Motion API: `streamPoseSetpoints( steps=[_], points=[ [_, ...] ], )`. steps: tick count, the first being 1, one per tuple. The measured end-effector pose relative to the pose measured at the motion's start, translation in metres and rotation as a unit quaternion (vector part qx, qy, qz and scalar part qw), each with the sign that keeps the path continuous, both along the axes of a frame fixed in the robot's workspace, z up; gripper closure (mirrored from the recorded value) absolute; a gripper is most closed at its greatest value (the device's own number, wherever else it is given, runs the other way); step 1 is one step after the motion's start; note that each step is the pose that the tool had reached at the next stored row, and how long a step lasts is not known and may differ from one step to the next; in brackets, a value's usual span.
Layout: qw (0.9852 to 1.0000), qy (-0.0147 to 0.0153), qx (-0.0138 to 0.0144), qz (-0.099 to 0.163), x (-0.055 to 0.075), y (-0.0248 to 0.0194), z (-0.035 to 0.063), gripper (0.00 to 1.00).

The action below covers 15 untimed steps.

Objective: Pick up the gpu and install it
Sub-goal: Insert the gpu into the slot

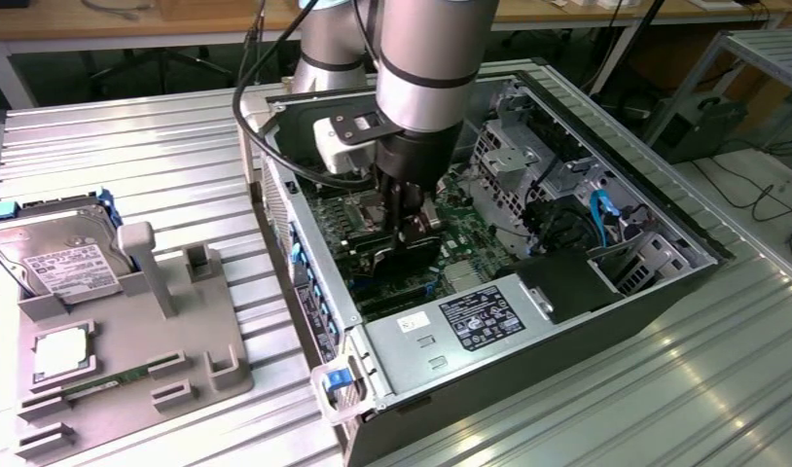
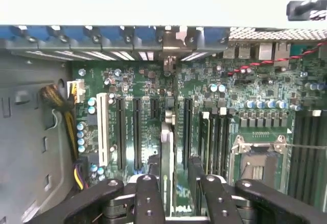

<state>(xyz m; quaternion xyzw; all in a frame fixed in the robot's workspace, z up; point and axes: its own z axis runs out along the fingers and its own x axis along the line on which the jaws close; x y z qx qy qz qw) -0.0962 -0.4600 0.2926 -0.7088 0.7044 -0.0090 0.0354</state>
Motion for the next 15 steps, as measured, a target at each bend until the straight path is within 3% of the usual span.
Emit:
streamPoseSetpoints(
  steps=[1,3,4,6,15],
  points=[
    [1.0,0.0,0.0,0.0,0.0,0.0,0.0,0.66],
    [1.0,0.0,-0.0001,0.0,0.0,0.0,0.0001,0.79],
    [1.0,0.0,-0.0001,0.0,0.0,0.0,0.0001,0.79],
    [1.0,0.0,-0.0001,0.0,0.0,0.0,0.0001,0.89],
    [1.0,0.0,-0.0001,0.0,0.0,0.0,0.0001,0.89]
  ],
)
